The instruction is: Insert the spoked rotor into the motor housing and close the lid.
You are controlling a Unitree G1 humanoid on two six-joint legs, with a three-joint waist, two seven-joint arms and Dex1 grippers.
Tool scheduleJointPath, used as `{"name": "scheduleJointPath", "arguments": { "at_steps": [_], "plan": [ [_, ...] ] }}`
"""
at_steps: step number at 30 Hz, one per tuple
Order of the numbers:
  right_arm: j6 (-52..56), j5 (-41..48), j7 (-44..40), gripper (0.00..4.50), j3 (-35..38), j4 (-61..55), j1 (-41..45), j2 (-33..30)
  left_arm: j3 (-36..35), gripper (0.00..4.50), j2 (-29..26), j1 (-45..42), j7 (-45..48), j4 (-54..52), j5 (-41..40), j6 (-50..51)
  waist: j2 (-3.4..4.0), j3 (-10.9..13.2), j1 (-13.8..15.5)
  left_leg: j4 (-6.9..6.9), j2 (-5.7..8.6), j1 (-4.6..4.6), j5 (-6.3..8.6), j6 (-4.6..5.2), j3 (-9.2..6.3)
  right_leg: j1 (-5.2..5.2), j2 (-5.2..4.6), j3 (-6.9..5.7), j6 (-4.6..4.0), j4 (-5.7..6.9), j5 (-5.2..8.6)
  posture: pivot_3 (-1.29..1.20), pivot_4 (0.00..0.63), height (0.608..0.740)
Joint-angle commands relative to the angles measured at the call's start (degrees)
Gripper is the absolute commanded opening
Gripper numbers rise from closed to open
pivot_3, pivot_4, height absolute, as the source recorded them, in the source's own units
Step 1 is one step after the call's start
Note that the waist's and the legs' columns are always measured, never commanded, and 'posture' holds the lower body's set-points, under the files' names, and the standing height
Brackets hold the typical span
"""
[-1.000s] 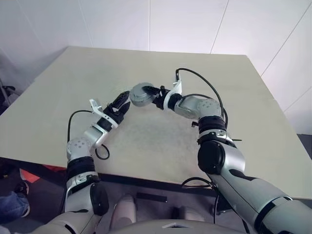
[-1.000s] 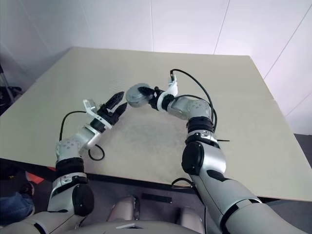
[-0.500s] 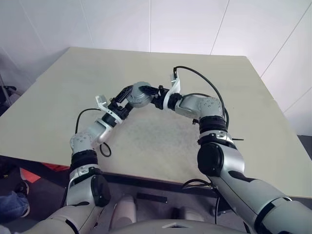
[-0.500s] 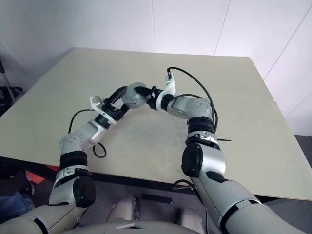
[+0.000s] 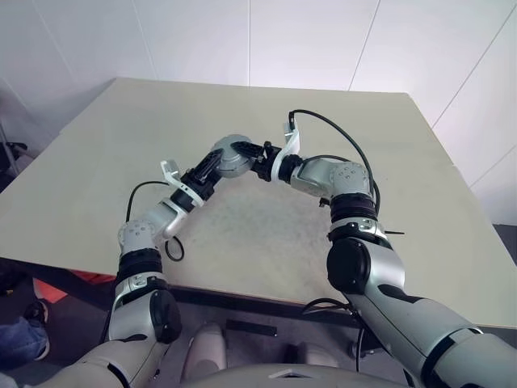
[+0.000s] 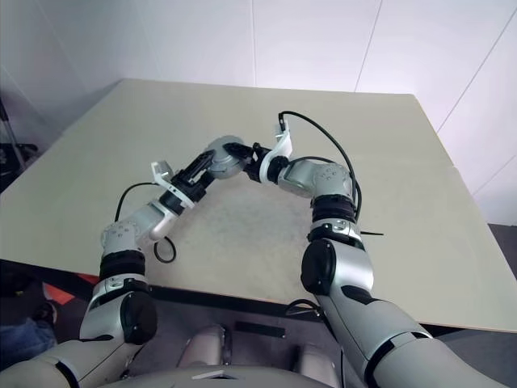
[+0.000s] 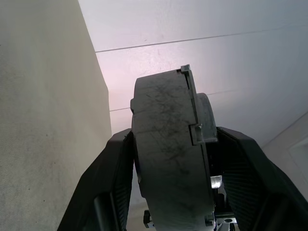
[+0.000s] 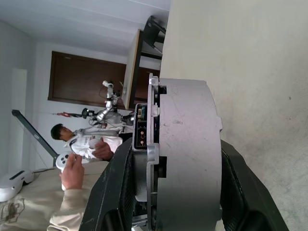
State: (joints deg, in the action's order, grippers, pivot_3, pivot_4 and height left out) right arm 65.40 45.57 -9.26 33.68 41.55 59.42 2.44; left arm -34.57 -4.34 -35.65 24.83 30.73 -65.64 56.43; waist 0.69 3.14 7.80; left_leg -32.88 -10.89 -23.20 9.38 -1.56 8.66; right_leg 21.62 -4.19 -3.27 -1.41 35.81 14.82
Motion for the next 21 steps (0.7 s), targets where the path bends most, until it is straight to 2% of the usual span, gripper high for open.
{"name": "scheduleJointPath", "arguments": {
  "at_steps": [1,3,10,14,18,21],
  "plan": [
    [-1.64,1.75,-1.04,2.17,-0.54,-3.06,1.46,-0.03,0.46,2.24,-0.67,-0.91,0.63,-1.20,-0.25,-0.55,0.00,0.00,0.00,0.00,0.00,0.00,0.00,0.00,0.00,0.00,0.00,0.00,0.00,0.00,0.00,0.00,0.000,0.740],
    [-2.76,1.45,-3.40,2.17,-1.88,-4.54,0.75,-0.09,0.64,2.24,-0.71,-1.00,0.69,-0.95,0.10,-0.89,0.00,0.00,0.00,0.00,0.00,0.00,0.00,0.00,0.00,0.00,0.00,0.00,0.00,0.01,0.00,0.00,0.000,0.740],
    [-9.72,-0.66,-4.17,4.49,-4.90,-7.90,-0.71,-0.11,1.30,2.24,-0.95,-1.06,1.25,-0.71,1.31,-2.34,0.00,0.00,0.06,-0.07,0.00,0.00,0.00,0.00,-0.02,-0.05,0.00,-0.01,0.02,0.01,-0.01,0.00,0.000,0.740],
    [-12.53,-1.09,-3.51,4.49,-5.62,-8.39,-1.00,0.01,1.88,2.24,-1.14,-0.87,1.35,-1.12,2.92,-4.42,0.00,0.00,-0.04,-0.10,0.00,0.04,0.00,0.00,-0.03,-0.10,0.00,-0.01,0.03,0.01,-0.03,0.00,0.000,0.740],
    [-14.87,-2.53,-2.85,4.49,-6.54,-7.67,-1.33,-0.47,1.32,2.24,-2.70,-0.65,0.97,-1.04,6.34,-10.73,0.00,0.00,-0.14,-0.10,0.00,0.03,0.00,0.00,-0.05,-0.10,0.00,-0.01,0.04,0.01,-0.03,0.00,0.000,0.740],
    [-15.68,-3.17,-2.60,4.49,-6.89,-7.16,-2.32,-0.95,-3.64,2.24,-6.17,-1.31,-0.39,2.14,5.93,-16.22,0.00,0.00,-0.61,-0.10,-0.01,0.04,0.00,0.00,-0.06,-0.10,0.00,-0.01,0.04,0.02,-0.04,0.00,0.000,0.740]
  ]
}}
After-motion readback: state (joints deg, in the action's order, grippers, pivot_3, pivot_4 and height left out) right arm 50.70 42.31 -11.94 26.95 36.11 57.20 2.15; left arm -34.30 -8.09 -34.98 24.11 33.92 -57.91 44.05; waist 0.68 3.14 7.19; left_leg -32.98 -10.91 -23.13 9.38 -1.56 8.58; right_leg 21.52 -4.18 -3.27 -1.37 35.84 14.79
